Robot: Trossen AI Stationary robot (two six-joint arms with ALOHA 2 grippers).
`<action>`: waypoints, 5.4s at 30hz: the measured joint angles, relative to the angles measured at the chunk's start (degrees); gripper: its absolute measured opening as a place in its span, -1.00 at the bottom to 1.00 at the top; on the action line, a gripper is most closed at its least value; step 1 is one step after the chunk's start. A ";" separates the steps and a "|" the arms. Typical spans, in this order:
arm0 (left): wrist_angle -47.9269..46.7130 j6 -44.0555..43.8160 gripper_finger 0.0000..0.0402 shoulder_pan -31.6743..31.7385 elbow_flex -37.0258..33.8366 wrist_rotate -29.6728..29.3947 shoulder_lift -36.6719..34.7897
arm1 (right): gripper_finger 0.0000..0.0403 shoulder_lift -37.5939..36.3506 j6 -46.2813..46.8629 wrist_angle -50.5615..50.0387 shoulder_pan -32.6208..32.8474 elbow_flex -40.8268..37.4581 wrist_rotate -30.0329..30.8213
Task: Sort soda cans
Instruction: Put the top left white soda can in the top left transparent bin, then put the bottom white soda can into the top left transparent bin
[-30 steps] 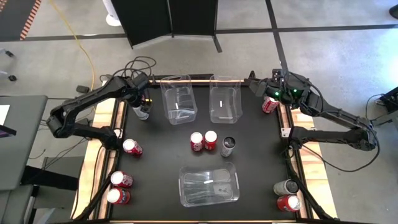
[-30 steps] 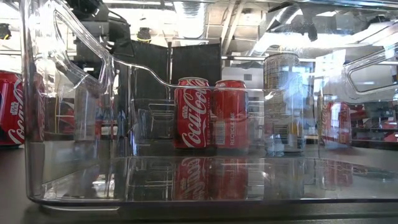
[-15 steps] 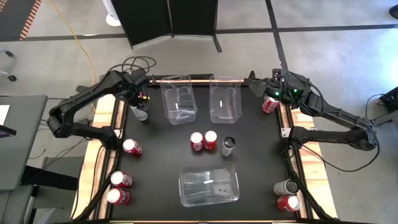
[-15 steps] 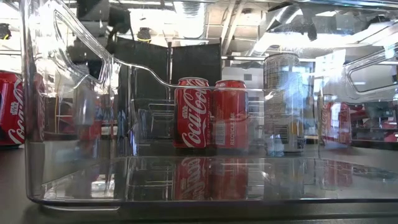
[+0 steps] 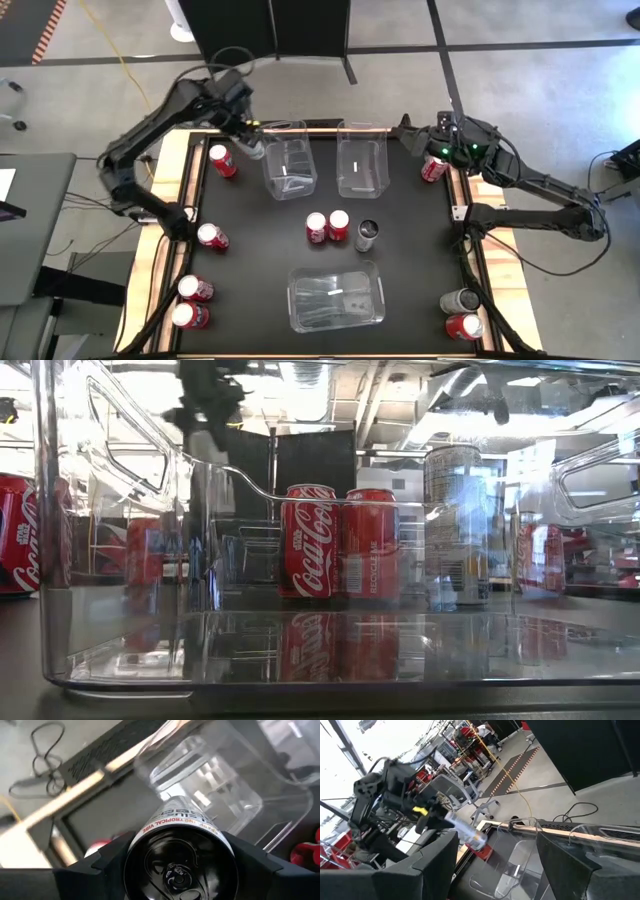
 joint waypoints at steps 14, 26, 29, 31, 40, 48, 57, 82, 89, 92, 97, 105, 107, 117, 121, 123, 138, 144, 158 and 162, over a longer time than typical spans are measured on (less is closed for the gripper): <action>1.58 10.00 0.26 -0.02 15.67 -4.19 22.33 | 0.44 -0.01 -0.66 -13.70 3.61 0.02 0.78; 9.57 9.78 0.27 2.97 8.38 -3.91 24.77 | 0.44 -0.01 -2.32 -16.88 8.28 0.02 8.63; 10.07 9.76 0.27 2.97 6.05 -4.15 24.77 | 0.44 -0.01 -2.32 -18.24 8.60 0.02 9.42; 10.66 9.49 0.27 2.87 4.59 -3.98 24.77 | 0.44 0.00 -2.35 -18.39 8.56 0.00 9.42; 14.71 8.51 0.45 2.63 1.44 -3.98 24.39 | 0.44 -0.01 -3.63 -16.91 8.56 0.00 9.42; 15.17 6.07 0.72 2.51 1.16 -4.37 24.68 | 0.47 0.01 -5.20 -13.65 8.45 0.00 10.98; 18.45 11.16 0.76 2.25 1.20 -4.55 18.30 | 0.51 -0.01 -9.82 -10.21 4.49 0.00 15.15; 20.04 16.95 0.74 -2.01 1.27 -4.58 -1.42 | 0.40 12.98 -6.14 -50.45 -27.59 13.94 21.37; 20.42 17.70 0.74 -2.02 1.27 -2.61 -1.42 | 0.40 18.52 -4.54 -55.23 -28.59 15.87 10.21; 20.19 17.42 0.74 -2.03 1.26 -2.29 -1.44 | 0.40 21.05 -2.20 -55.43 -29.18 15.87 6.79; 19.75 17.19 0.74 -2.08 1.27 -2.27 -1.44 | 0.40 24.41 1.78 -55.11 -26.83 15.89 3.59; 19.88 19.85 0.74 -2.13 1.24 -2.27 -1.44 | 0.40 29.96 2.73 -62.99 -23.09 26.09 3.54; 20.42 20.60 0.74 -2.13 1.24 -2.28 -1.44 | 0.40 32.65 2.04 -66.43 -23.16 30.30 5.38; 21.20 22.99 0.74 -2.13 1.24 -2.12 -1.44 | 0.40 47.46 0.28 -82.68 -28.67 46.91 13.05; 21.18 23.75 0.74 -2.13 1.24 -2.10 -1.44 | 0.40 49.86 -0.17 -82.75 -30.97 46.97 11.49; 21.19 23.73 0.74 -2.13 1.24 -2.10 -1.44 | 0.40 50.83 -0.18 -82.71 -31.71 46.95 10.52; 21.97 27.60 0.74 -2.13 1.24 -1.69 -1.44 | 0.40 50.19 -16.56 -82.69 -26.04 46.93 1.13; 24.49 30.04 0.74 -2.13 1.24 2.55 -1.44 | 0.40 50.90 -25.83 -82.75 -18.95 46.93 11.00; 21.01 24.01 0.74 -2.32 1.22 2.62 -1.44 | 0.40 50.85 5.91 -82.72 -30.87 46.69 11.20; 20.30 23.17 0.74 -2.91 1.22 2.56 -1.44 | 0.40 50.89 8.83 -82.75 -31.72 46.69 13.41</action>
